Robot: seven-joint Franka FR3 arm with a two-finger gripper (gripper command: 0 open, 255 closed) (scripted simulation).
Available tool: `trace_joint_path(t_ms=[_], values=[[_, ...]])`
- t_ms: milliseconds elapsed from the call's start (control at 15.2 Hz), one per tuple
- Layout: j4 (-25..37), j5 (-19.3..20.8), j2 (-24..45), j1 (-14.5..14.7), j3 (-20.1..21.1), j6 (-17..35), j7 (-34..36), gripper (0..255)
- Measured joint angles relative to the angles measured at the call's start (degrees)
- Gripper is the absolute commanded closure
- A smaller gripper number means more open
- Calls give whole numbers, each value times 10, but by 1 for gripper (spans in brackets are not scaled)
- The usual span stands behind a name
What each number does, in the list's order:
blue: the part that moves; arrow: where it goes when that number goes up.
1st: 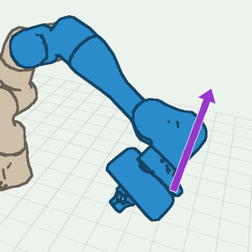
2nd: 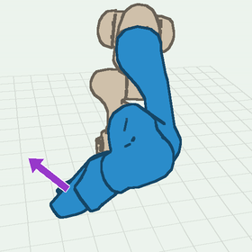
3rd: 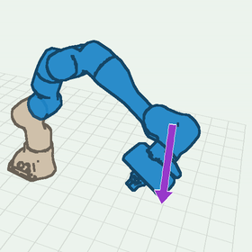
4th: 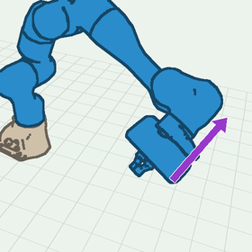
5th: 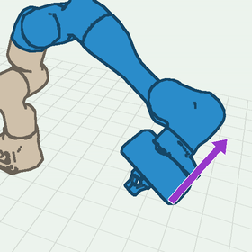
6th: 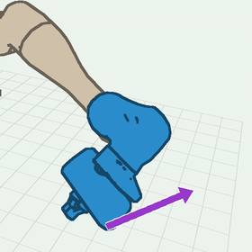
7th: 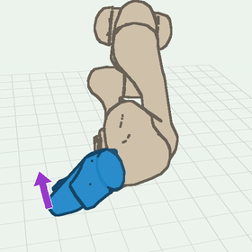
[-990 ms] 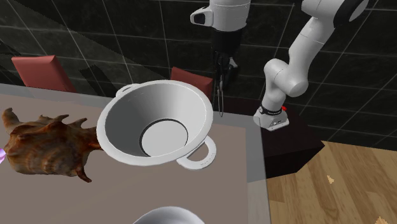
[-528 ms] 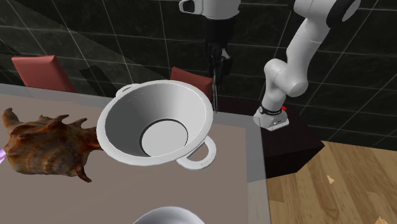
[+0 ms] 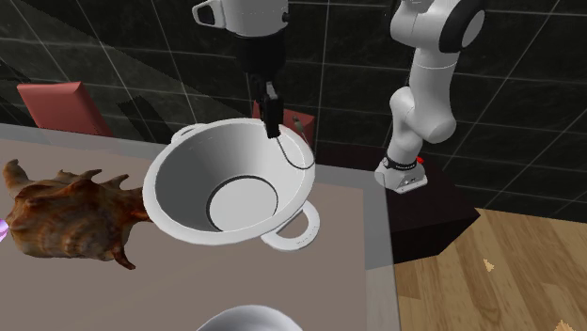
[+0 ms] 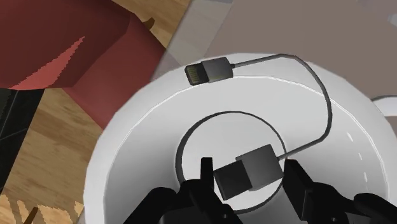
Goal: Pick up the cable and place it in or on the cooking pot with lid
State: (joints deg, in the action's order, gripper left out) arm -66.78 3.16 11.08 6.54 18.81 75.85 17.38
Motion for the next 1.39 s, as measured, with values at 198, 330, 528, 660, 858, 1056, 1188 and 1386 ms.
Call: trace_joint_path(t_ms=[198,330,528,660,858,1056,1188,1386], values=[[94,23,71,12,-2,-27,-2,255],[76,21,68,10,-2,-12,-1,255],[33,16,54,4,-3,19,-3,255],[5,13,46,0,-3,39,-5,255],[-41,8,31,-5,-4,70,-6,255],[-84,4,17,-9,-4,99,-7,255],[-91,4,15,-10,-5,106,-8,255],[-93,4,15,-11,-6,108,-8,255]])
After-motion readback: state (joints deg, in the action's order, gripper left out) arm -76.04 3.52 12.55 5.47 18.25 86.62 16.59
